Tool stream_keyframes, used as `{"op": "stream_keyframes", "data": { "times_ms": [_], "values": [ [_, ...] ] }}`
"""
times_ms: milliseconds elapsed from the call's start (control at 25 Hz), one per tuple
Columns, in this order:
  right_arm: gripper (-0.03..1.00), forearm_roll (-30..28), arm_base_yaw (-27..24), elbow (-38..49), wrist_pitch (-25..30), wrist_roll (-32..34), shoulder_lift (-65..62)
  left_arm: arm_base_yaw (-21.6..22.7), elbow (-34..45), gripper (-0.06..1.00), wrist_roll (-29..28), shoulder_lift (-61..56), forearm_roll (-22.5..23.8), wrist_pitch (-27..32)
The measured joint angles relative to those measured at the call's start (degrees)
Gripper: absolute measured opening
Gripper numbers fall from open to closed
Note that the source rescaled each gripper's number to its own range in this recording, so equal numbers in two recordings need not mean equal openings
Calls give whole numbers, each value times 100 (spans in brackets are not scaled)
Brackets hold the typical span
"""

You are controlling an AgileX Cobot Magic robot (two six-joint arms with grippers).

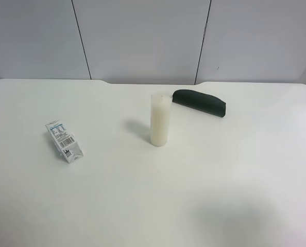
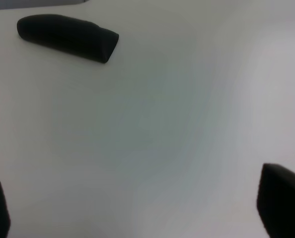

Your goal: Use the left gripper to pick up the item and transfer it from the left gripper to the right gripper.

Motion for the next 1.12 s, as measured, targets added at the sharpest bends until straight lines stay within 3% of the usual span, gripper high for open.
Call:
{"op": "stream_keyframes", "data": {
  "times_ms": [720, 1120],
  "values": [
    [100, 0, 0, 0, 0, 0, 0, 0, -54, 100, 0, 215, 0, 80],
    [100, 0, 0, 0, 0, 0, 0, 0, -1687, 100, -65, 2537, 0, 851]
  ]
}}
